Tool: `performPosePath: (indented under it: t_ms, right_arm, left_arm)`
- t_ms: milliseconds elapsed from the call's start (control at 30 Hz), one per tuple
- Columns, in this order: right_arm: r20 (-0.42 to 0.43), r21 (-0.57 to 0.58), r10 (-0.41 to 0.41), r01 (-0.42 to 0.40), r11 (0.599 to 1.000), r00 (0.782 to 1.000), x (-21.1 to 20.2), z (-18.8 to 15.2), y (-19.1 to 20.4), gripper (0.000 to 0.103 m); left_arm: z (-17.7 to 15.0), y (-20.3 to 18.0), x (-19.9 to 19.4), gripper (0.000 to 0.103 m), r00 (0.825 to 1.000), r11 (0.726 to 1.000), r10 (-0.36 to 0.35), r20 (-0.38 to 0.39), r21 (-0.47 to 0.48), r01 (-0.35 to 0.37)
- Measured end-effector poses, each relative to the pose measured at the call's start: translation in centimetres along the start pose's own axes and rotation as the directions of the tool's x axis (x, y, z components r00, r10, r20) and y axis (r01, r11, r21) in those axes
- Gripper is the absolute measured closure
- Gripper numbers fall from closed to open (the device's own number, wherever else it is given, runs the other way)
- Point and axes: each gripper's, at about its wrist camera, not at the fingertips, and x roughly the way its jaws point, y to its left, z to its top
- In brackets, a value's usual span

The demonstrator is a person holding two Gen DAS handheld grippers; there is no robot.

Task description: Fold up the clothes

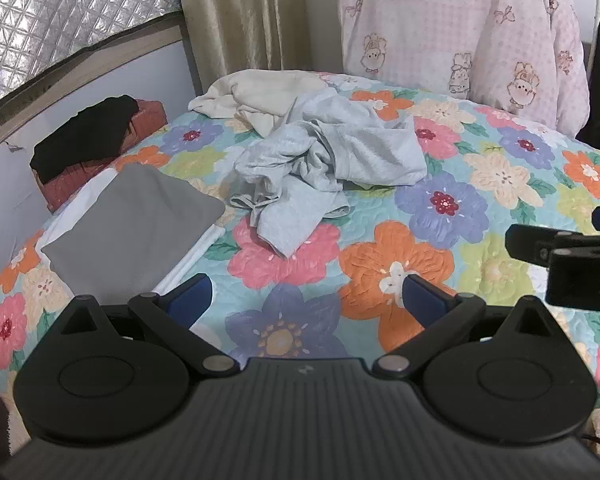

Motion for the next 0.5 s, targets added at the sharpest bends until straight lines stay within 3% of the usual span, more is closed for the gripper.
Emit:
performPosePath:
  t_ms: [500]
  right_arm:
    - [-0.005,0.001,0.001,-0.001,1.000,1.000,0.17,-0.02,-0.19,0.000]
  left_arm:
    - [-0.38,0.13,0.89,0.000,1.000,1.000,0.000,-0.002,-0.009,0.000]
